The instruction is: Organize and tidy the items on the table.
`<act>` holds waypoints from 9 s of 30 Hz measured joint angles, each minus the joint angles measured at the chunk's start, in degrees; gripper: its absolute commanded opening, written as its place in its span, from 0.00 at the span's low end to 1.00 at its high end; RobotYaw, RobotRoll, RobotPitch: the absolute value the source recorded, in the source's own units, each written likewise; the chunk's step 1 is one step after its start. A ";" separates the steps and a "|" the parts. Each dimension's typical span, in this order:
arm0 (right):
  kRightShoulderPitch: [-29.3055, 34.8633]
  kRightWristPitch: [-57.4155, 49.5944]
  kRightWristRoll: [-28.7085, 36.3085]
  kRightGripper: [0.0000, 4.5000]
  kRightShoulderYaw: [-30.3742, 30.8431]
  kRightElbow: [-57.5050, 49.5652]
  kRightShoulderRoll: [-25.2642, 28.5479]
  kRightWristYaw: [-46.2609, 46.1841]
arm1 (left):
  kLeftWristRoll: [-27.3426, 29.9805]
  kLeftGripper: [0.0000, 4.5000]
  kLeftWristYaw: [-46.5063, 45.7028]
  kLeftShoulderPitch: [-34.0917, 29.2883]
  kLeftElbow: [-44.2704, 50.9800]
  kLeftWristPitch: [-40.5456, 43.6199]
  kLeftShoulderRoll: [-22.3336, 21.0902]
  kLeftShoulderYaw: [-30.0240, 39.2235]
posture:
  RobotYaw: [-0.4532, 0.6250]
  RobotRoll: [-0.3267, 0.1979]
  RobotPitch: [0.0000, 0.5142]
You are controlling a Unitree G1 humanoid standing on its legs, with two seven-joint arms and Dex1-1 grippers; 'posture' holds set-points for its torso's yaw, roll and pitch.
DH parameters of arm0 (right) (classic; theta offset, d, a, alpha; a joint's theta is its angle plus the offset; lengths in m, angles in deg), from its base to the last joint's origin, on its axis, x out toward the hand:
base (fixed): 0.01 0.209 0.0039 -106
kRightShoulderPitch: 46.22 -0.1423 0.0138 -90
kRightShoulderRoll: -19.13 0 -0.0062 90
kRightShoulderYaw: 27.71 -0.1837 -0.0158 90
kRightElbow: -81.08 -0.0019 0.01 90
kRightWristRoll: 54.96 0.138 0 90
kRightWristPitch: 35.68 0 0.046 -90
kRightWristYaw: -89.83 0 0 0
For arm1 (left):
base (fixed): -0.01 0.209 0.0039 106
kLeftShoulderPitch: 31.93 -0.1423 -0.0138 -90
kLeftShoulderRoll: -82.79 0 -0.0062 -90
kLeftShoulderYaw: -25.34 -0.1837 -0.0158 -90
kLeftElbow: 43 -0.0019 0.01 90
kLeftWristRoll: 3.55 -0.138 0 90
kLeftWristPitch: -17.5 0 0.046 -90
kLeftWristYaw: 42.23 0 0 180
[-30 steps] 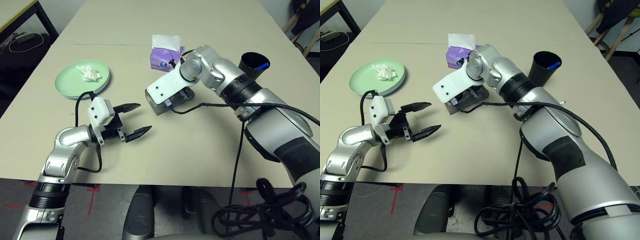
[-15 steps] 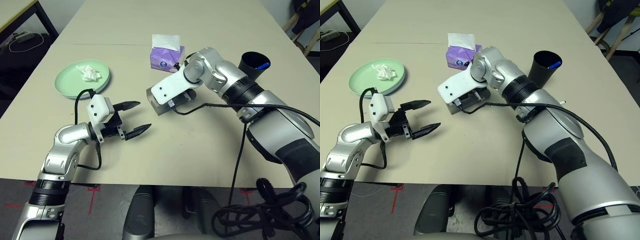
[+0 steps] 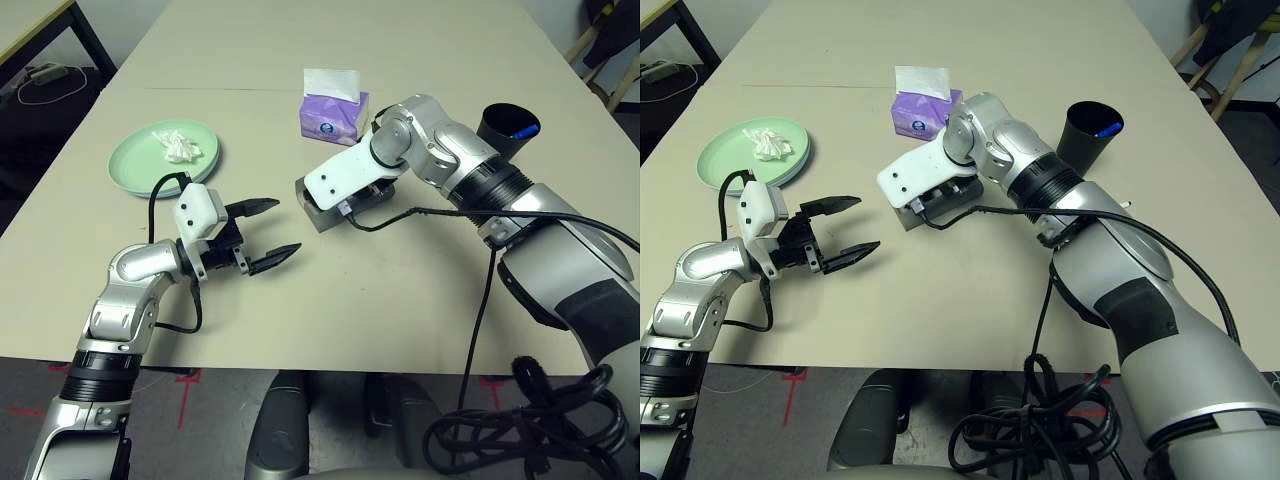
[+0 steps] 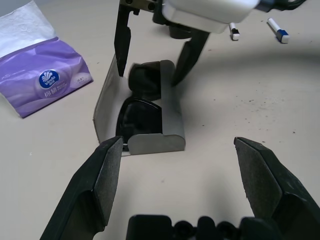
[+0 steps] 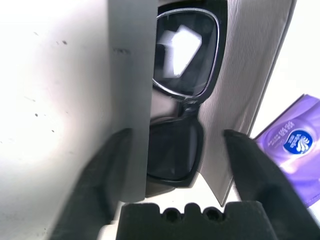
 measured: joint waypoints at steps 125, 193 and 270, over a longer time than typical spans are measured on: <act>54.89 -18.25 53.33 1.00 -40.83 -34.52 14.17 -19.66 | -3.76 0.99 7.17 25.18 -25.88 1.70 13.43 -3.02 | 0.47 0.62 0.24; 24.88 28.60 15.22 0.96 -13.22 -9.01 35.90 20.16 | -2.30 1.00 9.96 13.57 -9.15 1.09 14.66 -9.54 | 0.50 0.62 0.46; 25.37 -22.66 52.46 0.07 -54.48 -28.09 4.15 -55.71 | -3.52 1.00 -4.69 19.27 -13.80 0.44 15.71 -6.05 | 0.46 0.62 0.30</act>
